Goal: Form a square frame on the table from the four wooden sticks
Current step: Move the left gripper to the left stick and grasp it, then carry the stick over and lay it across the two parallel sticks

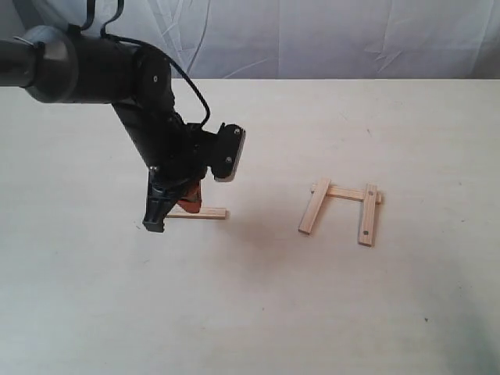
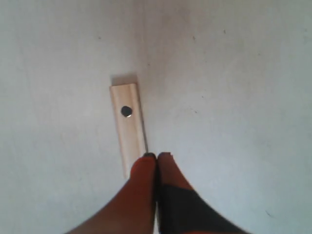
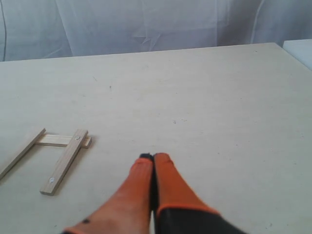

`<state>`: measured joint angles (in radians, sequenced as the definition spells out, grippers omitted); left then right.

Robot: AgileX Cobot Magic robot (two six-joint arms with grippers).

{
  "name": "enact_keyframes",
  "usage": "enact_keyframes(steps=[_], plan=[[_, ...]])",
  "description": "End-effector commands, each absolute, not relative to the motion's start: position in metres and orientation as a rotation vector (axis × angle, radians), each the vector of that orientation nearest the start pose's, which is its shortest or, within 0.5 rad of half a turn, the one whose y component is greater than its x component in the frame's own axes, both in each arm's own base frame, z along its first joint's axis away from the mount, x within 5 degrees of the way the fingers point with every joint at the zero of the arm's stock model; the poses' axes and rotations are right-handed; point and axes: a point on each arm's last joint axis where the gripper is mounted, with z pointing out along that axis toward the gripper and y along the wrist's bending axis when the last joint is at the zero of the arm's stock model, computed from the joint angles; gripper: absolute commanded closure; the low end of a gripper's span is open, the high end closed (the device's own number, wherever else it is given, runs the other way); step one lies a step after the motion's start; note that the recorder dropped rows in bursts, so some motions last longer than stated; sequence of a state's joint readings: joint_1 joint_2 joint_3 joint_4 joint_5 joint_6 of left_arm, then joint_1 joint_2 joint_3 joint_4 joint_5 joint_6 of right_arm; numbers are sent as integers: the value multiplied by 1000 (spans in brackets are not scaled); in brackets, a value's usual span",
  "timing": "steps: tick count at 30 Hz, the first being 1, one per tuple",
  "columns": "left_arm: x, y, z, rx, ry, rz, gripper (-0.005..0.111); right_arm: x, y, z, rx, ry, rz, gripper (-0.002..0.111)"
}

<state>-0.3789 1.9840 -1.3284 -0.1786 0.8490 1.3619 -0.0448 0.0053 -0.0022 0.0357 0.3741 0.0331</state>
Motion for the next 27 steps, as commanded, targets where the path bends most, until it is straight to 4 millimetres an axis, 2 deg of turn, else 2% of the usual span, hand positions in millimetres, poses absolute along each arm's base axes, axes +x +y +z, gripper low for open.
enact_keyframes(steps=[1,4,6,14,16,18,20,23,27], plan=[[359,-155,143,-2457,-2264,66,100,53,-1,180,95,1846,28,108],[361,-152,139,-2478,-2224,12,76,53,-1,181,94,1842,26,108],[362,-150,137,-2493,-2185,-27,69,53,-1,180,94,1844,26,108],[367,-152,119,-2469,-2207,-32,69,53,-1,180,94,1844,26,108],[367,-152,119,-2469,-2207,-32,78,53,-1,180,94,1844,26,108],[366,-151,119,-2464,-2202,-25,96,53,-1,180,94,1846,26,108],[366,-151,119,-2464,-2202,-25,107,53,-1,180,94,1846,26,108],[366,-153,124,-2475,-2209,-33,107,53,-1,180,94,1846,26,108],[372,-164,152,-2532,-2285,-48,107,53,-1,180,94,1846,26,108]])
